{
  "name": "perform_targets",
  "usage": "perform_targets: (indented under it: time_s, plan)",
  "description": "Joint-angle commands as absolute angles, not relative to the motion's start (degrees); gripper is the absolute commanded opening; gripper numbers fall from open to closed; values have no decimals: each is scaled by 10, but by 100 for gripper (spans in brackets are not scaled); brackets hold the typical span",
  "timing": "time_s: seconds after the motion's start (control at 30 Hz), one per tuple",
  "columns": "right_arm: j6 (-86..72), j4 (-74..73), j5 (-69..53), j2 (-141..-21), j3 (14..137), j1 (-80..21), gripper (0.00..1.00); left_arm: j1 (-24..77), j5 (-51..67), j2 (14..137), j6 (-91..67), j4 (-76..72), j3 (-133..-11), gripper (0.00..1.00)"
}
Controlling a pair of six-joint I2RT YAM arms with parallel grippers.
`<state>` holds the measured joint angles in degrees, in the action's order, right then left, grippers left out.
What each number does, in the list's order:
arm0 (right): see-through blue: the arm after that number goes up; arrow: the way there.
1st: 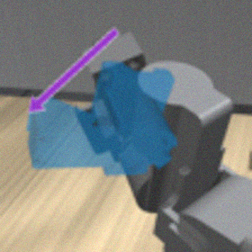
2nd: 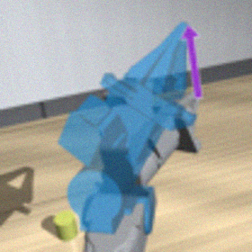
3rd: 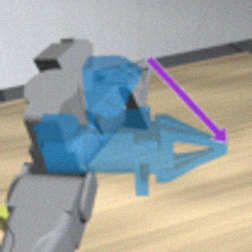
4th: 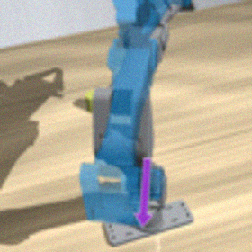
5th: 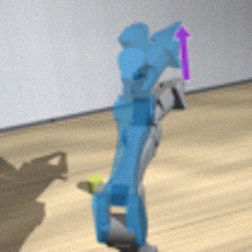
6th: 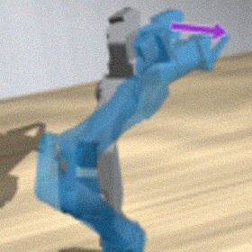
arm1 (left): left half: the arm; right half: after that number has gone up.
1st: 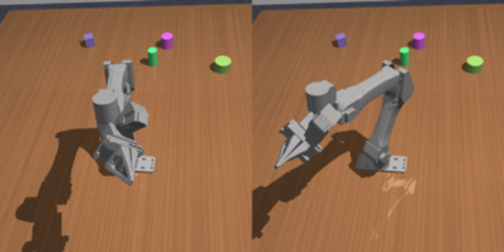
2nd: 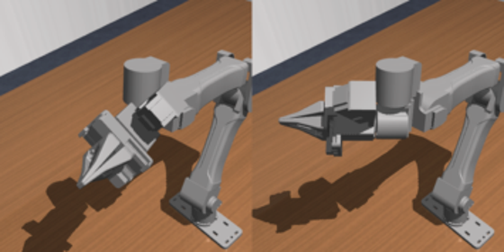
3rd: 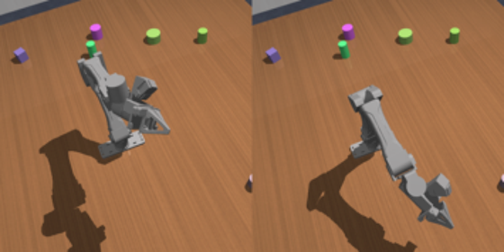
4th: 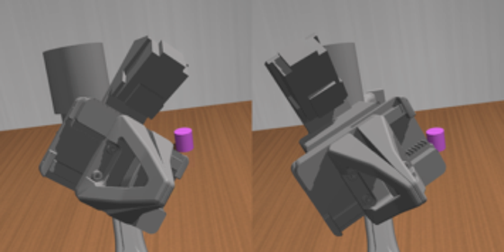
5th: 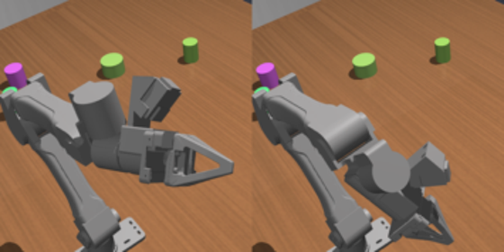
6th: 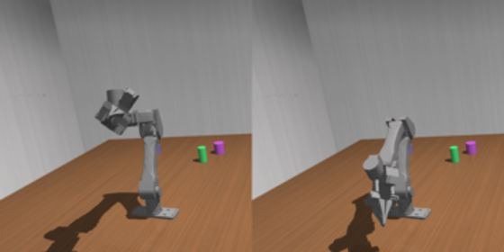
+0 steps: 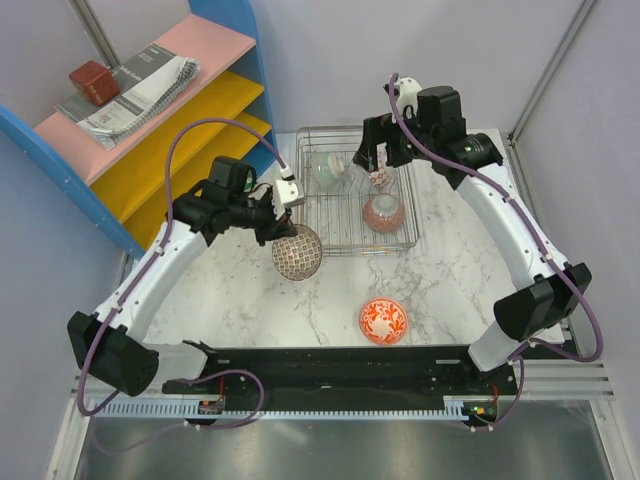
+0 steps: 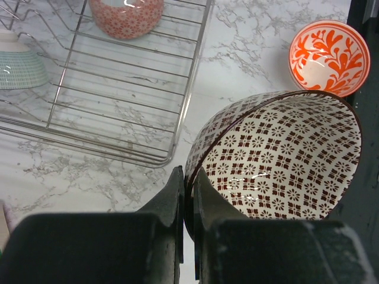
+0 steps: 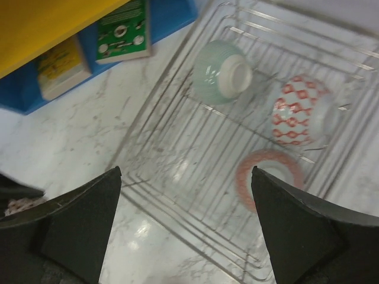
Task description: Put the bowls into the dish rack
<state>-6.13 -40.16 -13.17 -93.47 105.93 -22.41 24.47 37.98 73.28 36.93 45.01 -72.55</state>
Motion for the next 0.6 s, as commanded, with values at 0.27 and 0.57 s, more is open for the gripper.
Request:
perform_targets:
  time_s: [0.27,0.57]
  plan:
    - [-235,-246,-472,-912,915,-217,98,188,454,852,380,398,-867,2]
    - [-318,-153,-541,-924,860,-217,98,185,449,891,375,396,-913,2]
